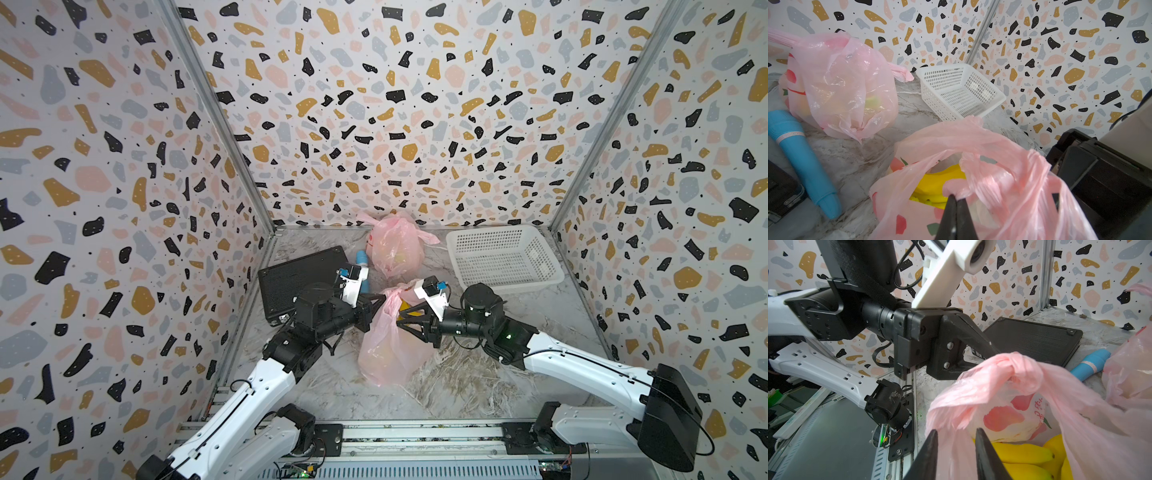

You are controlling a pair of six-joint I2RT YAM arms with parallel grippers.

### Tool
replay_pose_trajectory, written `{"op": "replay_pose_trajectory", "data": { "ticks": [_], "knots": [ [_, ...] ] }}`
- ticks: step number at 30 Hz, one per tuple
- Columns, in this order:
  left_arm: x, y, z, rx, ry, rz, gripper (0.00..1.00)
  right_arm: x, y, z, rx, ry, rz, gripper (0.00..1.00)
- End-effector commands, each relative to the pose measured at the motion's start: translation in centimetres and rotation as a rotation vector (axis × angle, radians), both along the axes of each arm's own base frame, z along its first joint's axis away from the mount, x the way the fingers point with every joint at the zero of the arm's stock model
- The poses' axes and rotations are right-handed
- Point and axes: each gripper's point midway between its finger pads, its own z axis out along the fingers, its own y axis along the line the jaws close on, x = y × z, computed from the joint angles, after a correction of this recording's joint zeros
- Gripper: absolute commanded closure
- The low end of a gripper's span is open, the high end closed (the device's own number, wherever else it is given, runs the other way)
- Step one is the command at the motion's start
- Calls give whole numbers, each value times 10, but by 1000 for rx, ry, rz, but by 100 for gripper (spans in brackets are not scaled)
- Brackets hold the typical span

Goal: Place the banana into a plastic bag & tie a knot
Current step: Tie the plastic bag at the center of the board.

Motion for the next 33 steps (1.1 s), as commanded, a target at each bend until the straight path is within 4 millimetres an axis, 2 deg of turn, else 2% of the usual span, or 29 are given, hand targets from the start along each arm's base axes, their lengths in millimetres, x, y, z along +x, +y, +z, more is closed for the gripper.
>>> {"op": "replay_pose_trajectory", "data": {
  "ticks": [1,28,31,32,33],
  "knots": [
    [-2,-4,9,-27,-38,-20,100,5,3,18,14,-34,-19,68],
    [-2,-5,7,-24,-33,-26,100,19,10,30,14,13,-69,69],
    [-3,-4,7,-25,-35,-22,100,17,11,32,18,18,-63,76],
    [-3,-4,7,-24,-35,-20,100,18,11,31,15,23,-63,82],
    [-3,-3,8,-23,-36,-14,100,18,11,28,5,28,-62,92]
  ]
}}
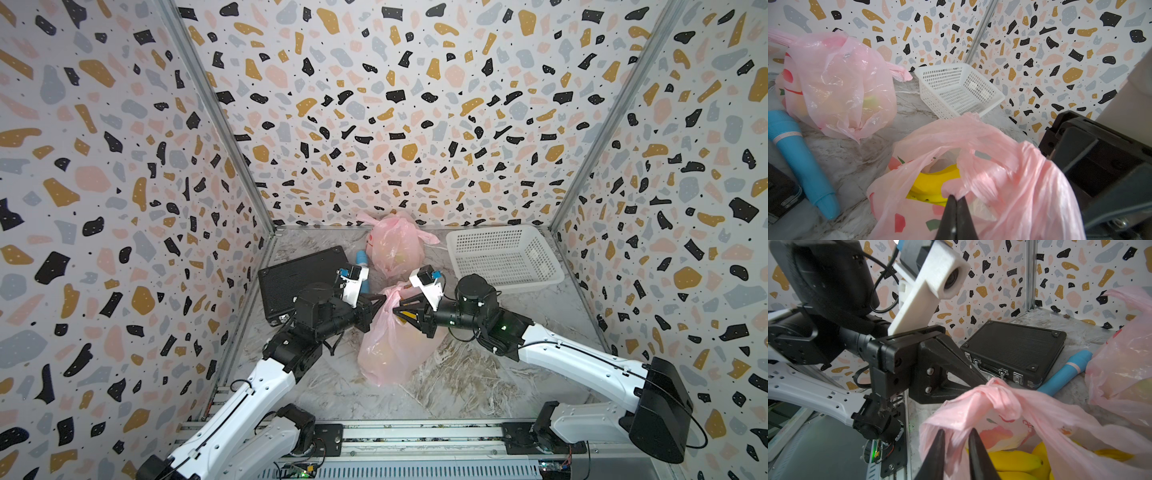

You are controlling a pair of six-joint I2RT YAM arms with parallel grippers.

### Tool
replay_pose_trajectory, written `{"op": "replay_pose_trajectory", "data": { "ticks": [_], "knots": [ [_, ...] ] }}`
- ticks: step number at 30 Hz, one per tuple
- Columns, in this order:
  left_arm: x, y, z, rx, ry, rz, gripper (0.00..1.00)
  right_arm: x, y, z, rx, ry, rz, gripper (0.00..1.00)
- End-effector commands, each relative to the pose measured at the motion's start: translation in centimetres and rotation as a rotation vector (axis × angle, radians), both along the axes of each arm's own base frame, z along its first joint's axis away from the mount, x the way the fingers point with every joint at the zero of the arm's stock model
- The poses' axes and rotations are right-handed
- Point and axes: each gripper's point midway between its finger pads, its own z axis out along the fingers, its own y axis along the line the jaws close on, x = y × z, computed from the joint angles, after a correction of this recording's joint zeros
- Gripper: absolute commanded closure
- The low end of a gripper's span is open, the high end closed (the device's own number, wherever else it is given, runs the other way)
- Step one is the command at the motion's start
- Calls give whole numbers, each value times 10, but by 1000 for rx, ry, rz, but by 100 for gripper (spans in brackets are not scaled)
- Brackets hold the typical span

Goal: Place the banana into a plastic bag & tie a knot
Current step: Tie the plastic bag at the center of the board.

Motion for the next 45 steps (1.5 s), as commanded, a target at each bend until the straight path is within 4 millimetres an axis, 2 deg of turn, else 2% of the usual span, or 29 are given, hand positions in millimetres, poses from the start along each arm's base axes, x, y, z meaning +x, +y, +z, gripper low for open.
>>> {"op": "replay_pose_trajectory", "data": {
  "ticks": [1,5,10,16,18,22,27,29,32,39,42,45],
  "knots": [
    [-1,0,9,-20,-40,2,100,0,1,14,9,-3,0,100],
    [8,18,12,20,-37,122,100,7,-12,0,-39,-1,-84,100],
    [16,43,19,49,-53,269,100,19,-41,-11,-110,5,-249,100],
    [24,54,20,50,-43,333,100,16,-59,-21,-154,40,-304,100],
    [27,60,20,51,-38,357,100,11,-68,-31,-190,59,-307,100],
    [31,69,20,46,-26,395,100,3,-82,-25,-169,70,-327,100],
    [35,80,15,42,-2,431,100,13,-120,-22,-189,126,-531,100],
    [36,82,13,42,4,437,100,11,-128,-25,-203,144,-558,100],
    [38,84,11,39,13,443,100,6,-133,-36,-233,184,-566,100],
    [41,86,1,27,50,431,100,11,-167,-91,-471,253,-719,100],
    [42,87,-6,12,70,430,100,15,-180,-102,-548,253,-786,100],
    [40,83,-5,-8,75,399,100,14,-171,-101,-538,265,-748,100]
  ]
}}
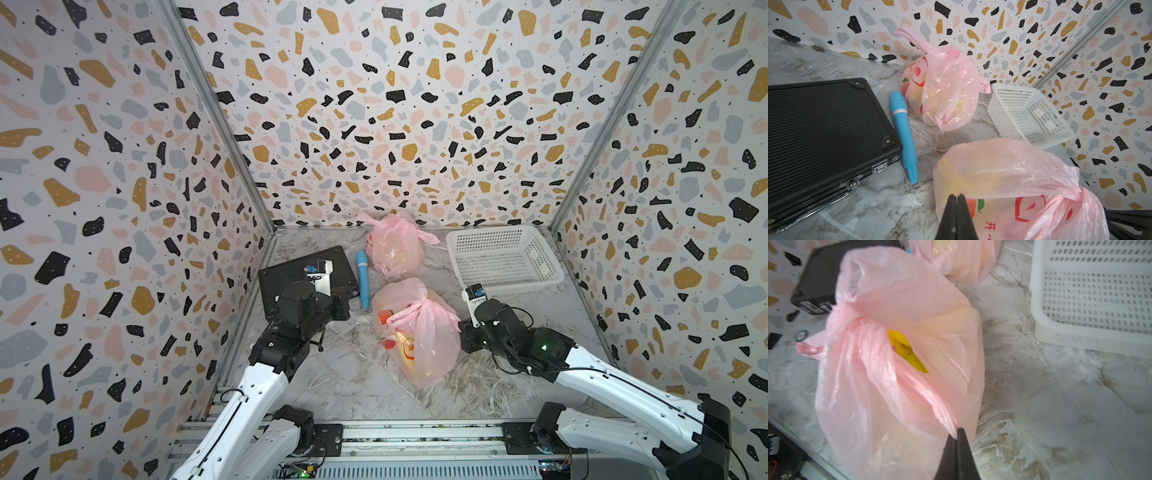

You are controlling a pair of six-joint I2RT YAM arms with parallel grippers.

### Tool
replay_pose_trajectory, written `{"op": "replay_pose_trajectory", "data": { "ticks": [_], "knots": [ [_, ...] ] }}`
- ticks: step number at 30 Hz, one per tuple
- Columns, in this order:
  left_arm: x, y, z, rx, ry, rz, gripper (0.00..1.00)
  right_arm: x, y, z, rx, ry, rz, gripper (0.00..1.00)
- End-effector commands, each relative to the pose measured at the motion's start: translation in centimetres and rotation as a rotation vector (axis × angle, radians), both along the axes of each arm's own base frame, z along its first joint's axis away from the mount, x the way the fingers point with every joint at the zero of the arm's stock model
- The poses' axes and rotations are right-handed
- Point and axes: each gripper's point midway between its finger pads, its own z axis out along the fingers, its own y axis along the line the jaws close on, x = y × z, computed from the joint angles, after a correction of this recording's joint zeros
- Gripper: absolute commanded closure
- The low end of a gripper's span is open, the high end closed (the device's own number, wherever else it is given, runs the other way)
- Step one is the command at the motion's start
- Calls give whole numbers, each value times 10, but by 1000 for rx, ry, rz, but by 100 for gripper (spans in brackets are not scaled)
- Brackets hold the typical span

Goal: Place the banana into a plastic bag & tie a knot
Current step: Tie the plastic bag at the center of the board.

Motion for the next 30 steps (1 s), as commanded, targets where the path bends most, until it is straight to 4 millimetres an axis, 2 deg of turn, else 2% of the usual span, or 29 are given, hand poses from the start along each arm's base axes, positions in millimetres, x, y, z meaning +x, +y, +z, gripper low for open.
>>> {"op": "replay_pose_trajectory", "data": {
  "ticks": [1,3,4,6,8,11,18,20,23,27,30],
  "knots": [
    [0,-8,12,-53,-37,-43,100,0,-7,6,-16,3,-28,100],
    [-5,-21,14,-91,-18,-116,100,1,0,9,11,2,-12,100],
    [-7,-27,14,-110,-4,-152,91,1,2,10,17,1,-8,100],
    [-14,-41,11,-159,39,-235,55,2,5,12,25,2,-3,100],
    [-20,-52,6,-208,84,-291,41,2,8,13,32,4,4,100],
    [-30,-66,-9,-236,151,-358,32,2,11,13,44,8,9,100],
    [-49,-102,-34,-300,255,-506,32,3,15,10,50,19,14,100],
    [-56,-116,-42,-299,287,-558,29,3,14,10,48,23,9,100],
    [-59,-126,-52,-295,315,-581,27,2,16,11,56,29,14,100],
    [-59,-133,-56,-280,319,-591,33,1,17,12,62,34,17,100],
    [-56,-134,-59,-277,326,-587,49,1,17,11,62,35,18,100]
  ]
}}
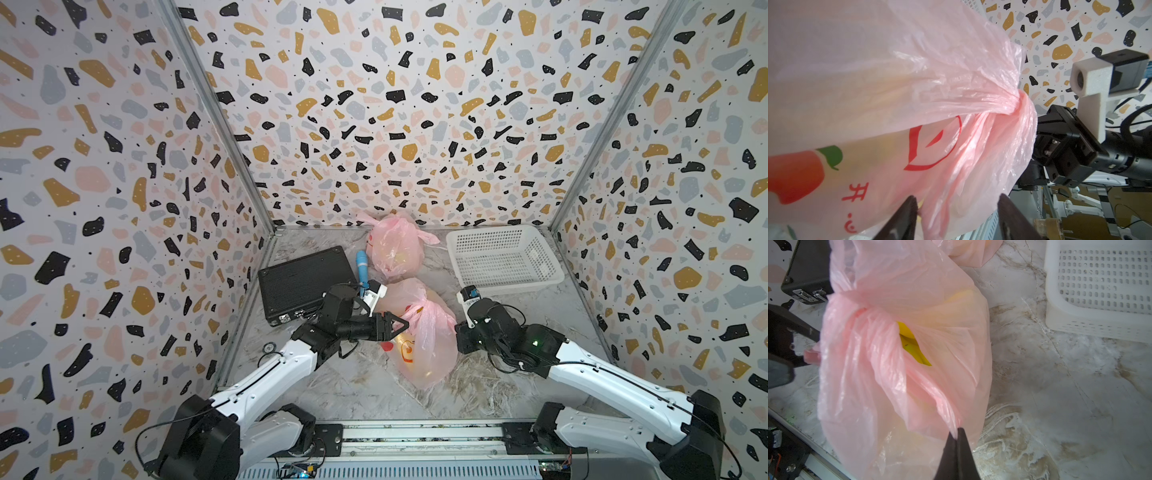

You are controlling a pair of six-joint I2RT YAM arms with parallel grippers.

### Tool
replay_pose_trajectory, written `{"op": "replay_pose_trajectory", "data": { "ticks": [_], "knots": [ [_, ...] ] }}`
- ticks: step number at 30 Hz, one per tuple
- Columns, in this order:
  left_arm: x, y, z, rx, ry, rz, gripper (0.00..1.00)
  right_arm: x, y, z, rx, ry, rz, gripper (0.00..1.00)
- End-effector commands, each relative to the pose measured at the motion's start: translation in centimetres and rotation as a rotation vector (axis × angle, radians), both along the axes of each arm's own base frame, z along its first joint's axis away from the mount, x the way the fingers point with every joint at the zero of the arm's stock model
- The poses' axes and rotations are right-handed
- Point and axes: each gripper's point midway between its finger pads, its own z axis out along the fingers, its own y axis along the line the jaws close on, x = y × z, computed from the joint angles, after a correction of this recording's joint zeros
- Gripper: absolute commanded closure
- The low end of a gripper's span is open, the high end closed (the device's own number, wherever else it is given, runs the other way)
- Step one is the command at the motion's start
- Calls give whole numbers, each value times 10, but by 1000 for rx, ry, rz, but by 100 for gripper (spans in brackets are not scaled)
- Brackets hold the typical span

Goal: Place the banana into a plastic bag & tie a knot
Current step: Tie the plastic bag at the center of the board.

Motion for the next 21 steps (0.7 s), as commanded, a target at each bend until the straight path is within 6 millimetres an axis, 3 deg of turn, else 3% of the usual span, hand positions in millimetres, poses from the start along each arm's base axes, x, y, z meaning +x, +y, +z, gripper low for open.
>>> {"op": "replay_pose_trajectory", "data": {
  "ticks": [1,3,7,10,13,15,19,21],
  "knots": [
    [7,-6,13,-35,-59,-7,54,4,6,18,41,-21,-5,100],
    [9,-5,16,-33,-64,6,55,4,6,20,41,-21,-2,100],
    [13,-1,14,12,-76,23,32,3,6,22,44,-25,2,100],
    [15,-2,11,21,-73,19,31,3,6,22,47,-23,1,100],
    [17,-7,8,7,-57,6,40,3,8,22,54,-19,3,100],
    [17,-9,6,4,-50,-1,53,3,9,24,60,-18,4,100],
    [19,-3,12,25,-73,33,99,1,6,23,54,-17,1,100],
    [21,8,20,65,-109,88,100,1,3,24,43,-26,-1,100]
  ]
}}
